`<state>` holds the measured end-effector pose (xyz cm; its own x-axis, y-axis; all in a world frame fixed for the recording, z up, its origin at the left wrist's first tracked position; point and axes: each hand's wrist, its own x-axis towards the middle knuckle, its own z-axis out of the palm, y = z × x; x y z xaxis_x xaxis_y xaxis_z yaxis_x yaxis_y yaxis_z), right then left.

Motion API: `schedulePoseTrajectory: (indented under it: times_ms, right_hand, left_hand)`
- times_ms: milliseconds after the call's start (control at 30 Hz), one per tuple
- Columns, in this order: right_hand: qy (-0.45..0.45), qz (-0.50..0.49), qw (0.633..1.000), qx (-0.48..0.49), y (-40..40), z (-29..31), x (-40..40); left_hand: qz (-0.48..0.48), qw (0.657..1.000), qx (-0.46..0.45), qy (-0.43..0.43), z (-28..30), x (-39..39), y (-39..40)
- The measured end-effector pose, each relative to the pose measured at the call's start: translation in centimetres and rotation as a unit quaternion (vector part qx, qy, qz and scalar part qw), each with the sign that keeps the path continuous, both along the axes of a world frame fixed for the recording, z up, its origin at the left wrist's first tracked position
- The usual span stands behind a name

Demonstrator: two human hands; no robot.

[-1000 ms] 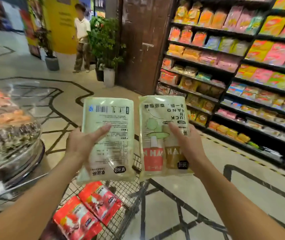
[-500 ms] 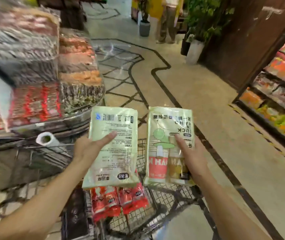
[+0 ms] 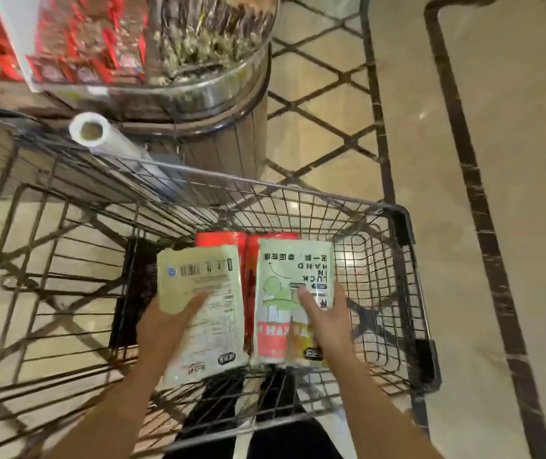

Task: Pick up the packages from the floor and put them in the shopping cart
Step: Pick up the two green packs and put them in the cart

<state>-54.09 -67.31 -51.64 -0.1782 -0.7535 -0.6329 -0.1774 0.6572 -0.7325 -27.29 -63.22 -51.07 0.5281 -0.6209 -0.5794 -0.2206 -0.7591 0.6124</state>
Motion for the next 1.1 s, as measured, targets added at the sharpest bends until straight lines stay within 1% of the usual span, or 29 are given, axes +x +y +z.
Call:
schedulePoseTrajectory:
  times_ms: [67, 133, 267, 367, 467, 567, 667, 733, 800, 867, 933, 1000, 1067, 1100]
  right_hand:
    - [-0.005, 0.004, 1.000, 0.025, 0.8, -2.8, 0.5]
    - [-0.010, 0.007, 0.999, 0.042, 1.5, -5.4, 0.7]
    - [0.005, 0.019, 0.996, 0.083, 2.6, -10.1, 0.8]
    - [0.010, 0.044, 0.992, 0.119, 2.7, -12.5, 1.0]
    - [-0.009, 0.065, 0.989, 0.129, 2.0, -14.2, 0.9]
    - [-0.006, 0.088, 0.985, 0.152, 1.4, -15.0, 1.1]
    - [-0.010, 0.096, 0.983, 0.156, 1.6, -15.3, 1.1]
    - [-0.007, 0.104, 0.981, 0.164, 1.5, -14.9, 1.2]
    - [0.013, 0.114, 0.979, 0.168, 1.1, -14.0, 1.3]
    - [0.064, 0.128, 0.973, 0.181, 0.7, -12.5, 1.7]
    - [0.169, 0.167, 0.953, 0.186, 0.5, -10.9, 2.2]
    - [0.244, 0.214, 0.937, 0.131, -0.1, -8.0, 3.2]
    - [0.288, 0.271, 0.915, 0.083, -1.8, -5.3, 4.3]
    - [0.302, 0.304, 0.902, 0.058, -2.9, -4.1, 4.9]
  left_hand:
    - [-0.008, 0.999, 0.043, -0.008, -3.4, -0.4, 1.1]
    - [-0.034, 0.997, 0.073, 0.007, -6.6, -0.3, 1.9]
    - [-0.033, 0.994, 0.101, -0.005, -12.0, 0.2, 2.5]
    - [-0.033, 0.992, 0.122, 0.000, -14.4, 0.3, 2.8]
    - [-0.055, 0.989, 0.137, 0.020, -16.4, 0.7, 3.5]
    - [-0.041, 0.985, 0.161, 0.038, -16.6, 0.6, 3.0]
    - [-0.055, 0.982, 0.181, 0.026, -16.6, 1.2, 2.3]
    - [-0.046, 0.983, 0.178, 0.014, -16.3, 1.7, 1.8]
    - [-0.049, 0.985, 0.164, 0.002, -14.9, 1.8, 0.9]
    - [-0.063, 0.988, 0.136, -0.026, -12.9, 1.5, -0.1]
    - [-0.106, 0.987, 0.108, -0.060, -10.6, 1.4, -1.1]
    - [-0.159, 0.979, 0.072, -0.110, -7.3, 1.5, -2.3]
    - [-0.228, 0.957, 0.056, -0.169, -4.6, 1.6, -3.9]
    - [-0.252, 0.947, 0.033, -0.199, -2.9, 1.9, -4.7]
